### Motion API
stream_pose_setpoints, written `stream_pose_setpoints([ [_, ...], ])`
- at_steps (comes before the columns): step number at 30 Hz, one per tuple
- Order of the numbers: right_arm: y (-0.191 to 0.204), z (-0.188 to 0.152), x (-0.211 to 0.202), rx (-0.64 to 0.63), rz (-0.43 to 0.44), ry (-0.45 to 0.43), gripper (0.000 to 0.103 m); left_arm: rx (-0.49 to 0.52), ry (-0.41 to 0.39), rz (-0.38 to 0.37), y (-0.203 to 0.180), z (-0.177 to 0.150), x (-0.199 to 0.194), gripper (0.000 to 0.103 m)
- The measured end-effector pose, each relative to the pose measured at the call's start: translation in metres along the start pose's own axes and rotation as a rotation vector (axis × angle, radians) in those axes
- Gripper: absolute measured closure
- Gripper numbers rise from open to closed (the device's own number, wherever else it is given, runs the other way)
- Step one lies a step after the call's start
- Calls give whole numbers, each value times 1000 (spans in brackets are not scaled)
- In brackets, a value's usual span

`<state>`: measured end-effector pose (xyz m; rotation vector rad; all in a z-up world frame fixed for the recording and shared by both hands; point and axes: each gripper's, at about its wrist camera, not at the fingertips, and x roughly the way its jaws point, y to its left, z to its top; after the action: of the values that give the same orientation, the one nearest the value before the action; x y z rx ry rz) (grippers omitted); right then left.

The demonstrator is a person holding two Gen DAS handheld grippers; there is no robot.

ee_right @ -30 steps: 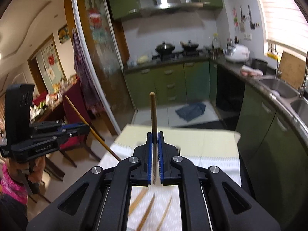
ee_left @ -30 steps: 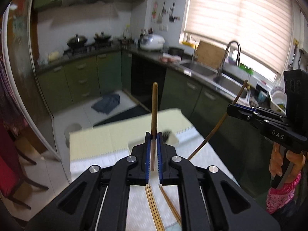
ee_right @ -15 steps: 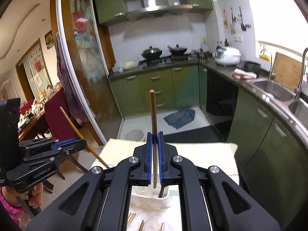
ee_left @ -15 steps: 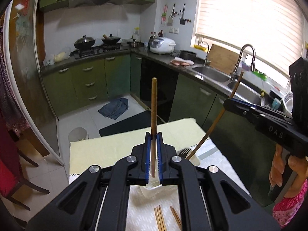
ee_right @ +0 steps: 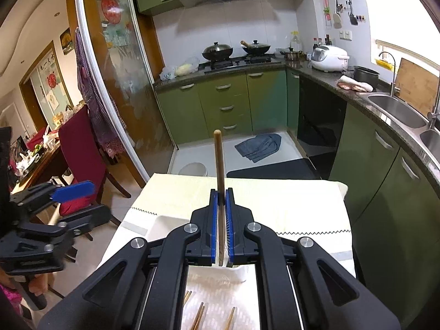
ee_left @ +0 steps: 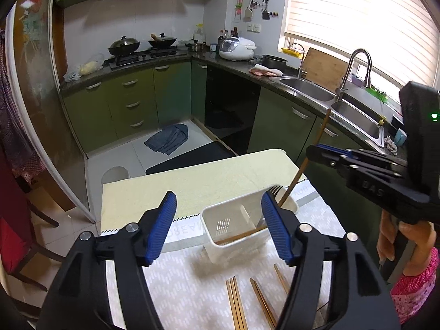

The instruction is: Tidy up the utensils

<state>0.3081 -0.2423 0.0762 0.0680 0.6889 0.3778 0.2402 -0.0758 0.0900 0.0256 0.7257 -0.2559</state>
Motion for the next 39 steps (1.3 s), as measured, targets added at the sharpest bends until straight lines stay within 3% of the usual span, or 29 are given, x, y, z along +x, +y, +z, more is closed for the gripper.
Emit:
stream_pose_setpoints([
  [9, 2, -8, 8, -2, -7, 24, 95, -30, 51, -23, 8, -29, -7, 40],
  [13, 2, -8, 1, -5, -1, 16, 87, -30, 91, -35, 7, -48, -4, 40],
  [18, 3, -12, -16, -1, 17, 6, 86, -14, 196, -39, -1, -86, 13, 39],
  [20, 4, -21, -28, 1, 28, 1, 79, -5, 265, -41, -5, -105, 25, 39],
  [21, 4, -26, -35, -1, 32, -2, 74, -3, 306, -40, -7, -115, 33, 39],
  [25, 6, -62, -58, -20, 35, 17, 73, -7, 435, -59, -11, -147, 61, 40],
  [29, -3, -101, -70, -28, 9, 47, 68, -15, 475, -24, -9, -162, 77, 42],
  [30, -5, -110, -71, -26, 9, 62, 64, -13, 484, -22, -10, -164, 81, 45],
  [35, -21, -157, -66, -24, -16, 161, 63, -31, 553, 7, -4, -176, 103, 65],
  [39, -30, -189, -55, -9, -13, 237, 63, -39, 581, 4, -3, -182, 112, 66],
])
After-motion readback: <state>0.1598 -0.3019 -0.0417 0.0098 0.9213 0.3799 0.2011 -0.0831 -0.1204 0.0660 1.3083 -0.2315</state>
